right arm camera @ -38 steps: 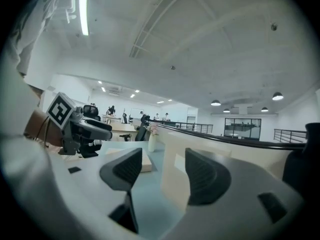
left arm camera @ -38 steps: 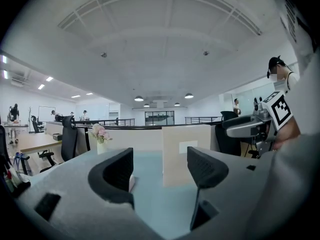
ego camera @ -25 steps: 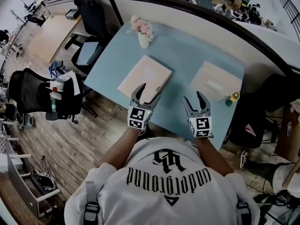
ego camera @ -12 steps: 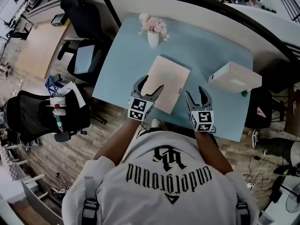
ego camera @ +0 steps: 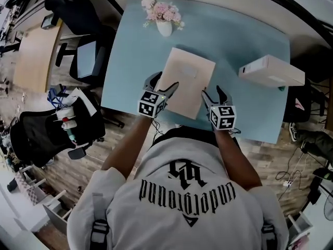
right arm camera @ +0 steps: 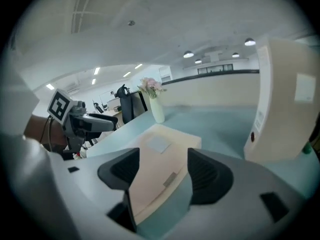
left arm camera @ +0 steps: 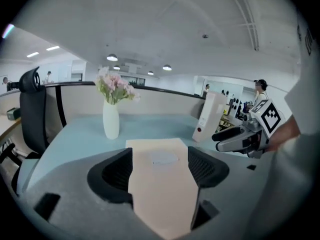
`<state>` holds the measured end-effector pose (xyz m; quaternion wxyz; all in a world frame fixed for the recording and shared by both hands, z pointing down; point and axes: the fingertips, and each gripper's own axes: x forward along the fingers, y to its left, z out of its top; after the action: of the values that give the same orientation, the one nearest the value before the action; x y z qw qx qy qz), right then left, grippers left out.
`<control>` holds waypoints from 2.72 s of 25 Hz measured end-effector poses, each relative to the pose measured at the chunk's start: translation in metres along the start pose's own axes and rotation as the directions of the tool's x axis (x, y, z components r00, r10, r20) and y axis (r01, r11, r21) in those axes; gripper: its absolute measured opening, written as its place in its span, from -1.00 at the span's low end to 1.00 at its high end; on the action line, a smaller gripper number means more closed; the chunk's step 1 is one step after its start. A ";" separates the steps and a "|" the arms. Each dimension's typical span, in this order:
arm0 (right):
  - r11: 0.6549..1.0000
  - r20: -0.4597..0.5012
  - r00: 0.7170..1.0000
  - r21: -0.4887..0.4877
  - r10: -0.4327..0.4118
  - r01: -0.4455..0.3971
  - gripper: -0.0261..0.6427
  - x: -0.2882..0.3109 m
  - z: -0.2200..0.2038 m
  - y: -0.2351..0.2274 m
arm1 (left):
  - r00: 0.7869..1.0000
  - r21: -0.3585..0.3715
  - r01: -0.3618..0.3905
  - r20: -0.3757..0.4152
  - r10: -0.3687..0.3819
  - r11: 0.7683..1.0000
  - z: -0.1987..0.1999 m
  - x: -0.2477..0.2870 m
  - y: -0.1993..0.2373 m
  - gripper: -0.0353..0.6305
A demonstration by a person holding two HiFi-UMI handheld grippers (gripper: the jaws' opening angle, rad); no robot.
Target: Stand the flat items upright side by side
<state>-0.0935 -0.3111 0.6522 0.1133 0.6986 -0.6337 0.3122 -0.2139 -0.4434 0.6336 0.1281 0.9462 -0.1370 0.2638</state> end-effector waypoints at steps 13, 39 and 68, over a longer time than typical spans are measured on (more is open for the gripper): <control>0.911 -0.263 0.948 0.408 0.182 -0.061 0.08 0.074 -0.088 -0.006 | 0.881 -0.278 0.087 -0.427 -0.204 0.957 -0.101 0.073 0.051 0.24; 0.969 -0.190 0.968 0.212 0.165 -0.124 -0.06 0.036 -0.030 0.005 | 0.957 -0.209 0.083 -0.257 -0.137 0.974 -0.043 0.027 0.021 0.25; 0.965 0.099 0.980 -0.181 -0.172 0.188 -0.11 -0.184 0.013 -0.132 | 0.996 0.182 0.030 0.077 -0.045 0.983 0.084 0.033 -0.218 0.21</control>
<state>0.0364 -0.1459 0.5673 0.1809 0.7516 -0.5986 0.2098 -0.0763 -0.2734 0.5445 0.0410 0.9662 -0.0996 0.2342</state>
